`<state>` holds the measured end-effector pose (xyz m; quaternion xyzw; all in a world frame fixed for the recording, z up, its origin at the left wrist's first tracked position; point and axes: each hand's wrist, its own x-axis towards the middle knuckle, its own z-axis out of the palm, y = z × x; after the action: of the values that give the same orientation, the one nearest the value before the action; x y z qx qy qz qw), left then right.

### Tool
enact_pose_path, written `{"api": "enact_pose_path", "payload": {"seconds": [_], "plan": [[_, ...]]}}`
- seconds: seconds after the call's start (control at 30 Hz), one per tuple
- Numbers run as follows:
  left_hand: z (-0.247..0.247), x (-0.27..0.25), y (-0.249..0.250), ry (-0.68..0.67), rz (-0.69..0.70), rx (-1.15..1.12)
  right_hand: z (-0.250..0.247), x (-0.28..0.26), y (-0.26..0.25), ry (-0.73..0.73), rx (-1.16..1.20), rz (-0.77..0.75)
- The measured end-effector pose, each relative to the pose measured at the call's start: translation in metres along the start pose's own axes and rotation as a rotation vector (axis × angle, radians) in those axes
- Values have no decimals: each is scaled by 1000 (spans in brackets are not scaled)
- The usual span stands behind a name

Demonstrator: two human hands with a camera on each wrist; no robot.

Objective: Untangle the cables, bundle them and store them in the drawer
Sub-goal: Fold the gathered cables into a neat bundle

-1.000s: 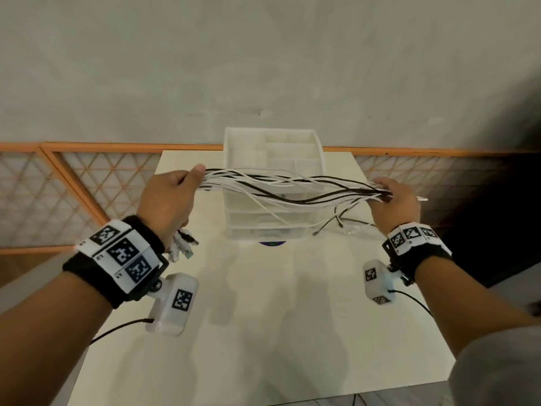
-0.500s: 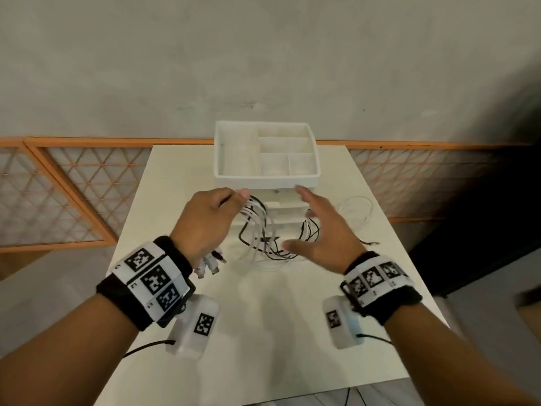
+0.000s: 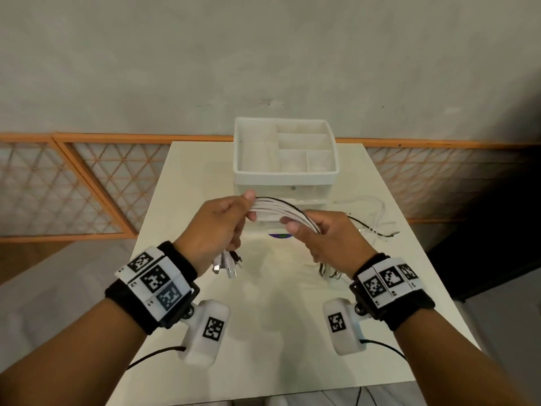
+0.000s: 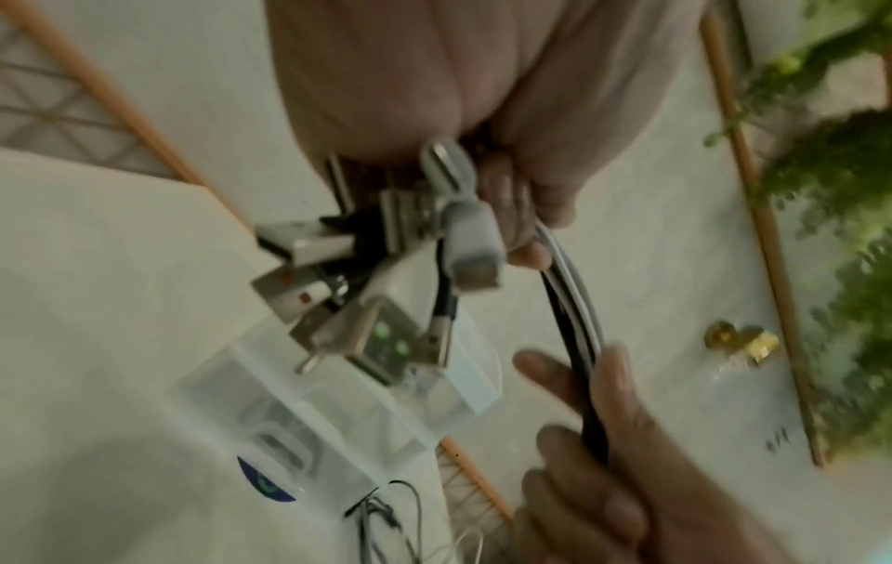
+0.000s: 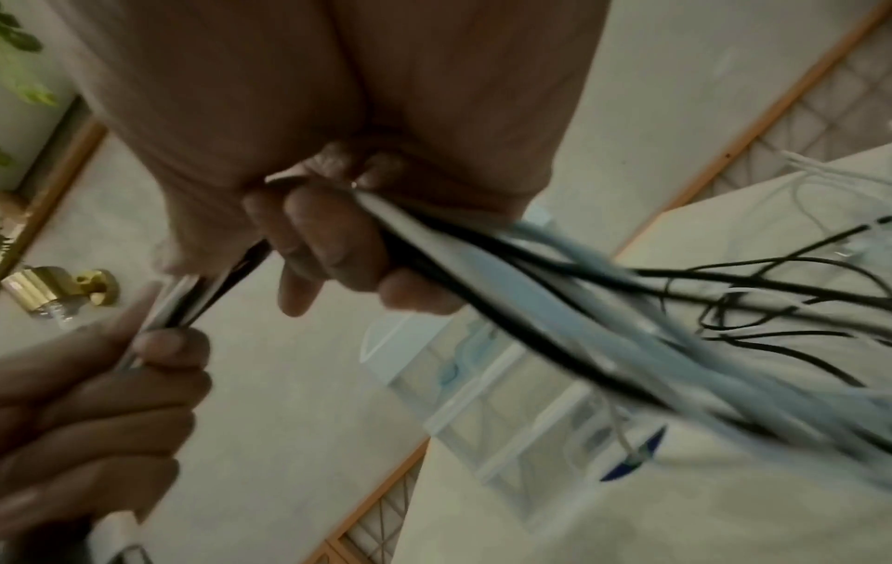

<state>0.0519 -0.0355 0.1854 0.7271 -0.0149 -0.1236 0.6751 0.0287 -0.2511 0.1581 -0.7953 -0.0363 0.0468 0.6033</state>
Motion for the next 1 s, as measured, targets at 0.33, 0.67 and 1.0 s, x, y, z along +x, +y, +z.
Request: {"api": "enact_pose_path", "payload": {"seconds": [0.33,0.67,1.0], "plan": [[32,8,-5,212,56,80,32,-9,-22,272,158,-298],[34,3,4,62,-131,-302,63,-20,-8,47,-264,-474],[22,-7,7,-180,74,35,32,-14,-55,157,-141,-404]]}}
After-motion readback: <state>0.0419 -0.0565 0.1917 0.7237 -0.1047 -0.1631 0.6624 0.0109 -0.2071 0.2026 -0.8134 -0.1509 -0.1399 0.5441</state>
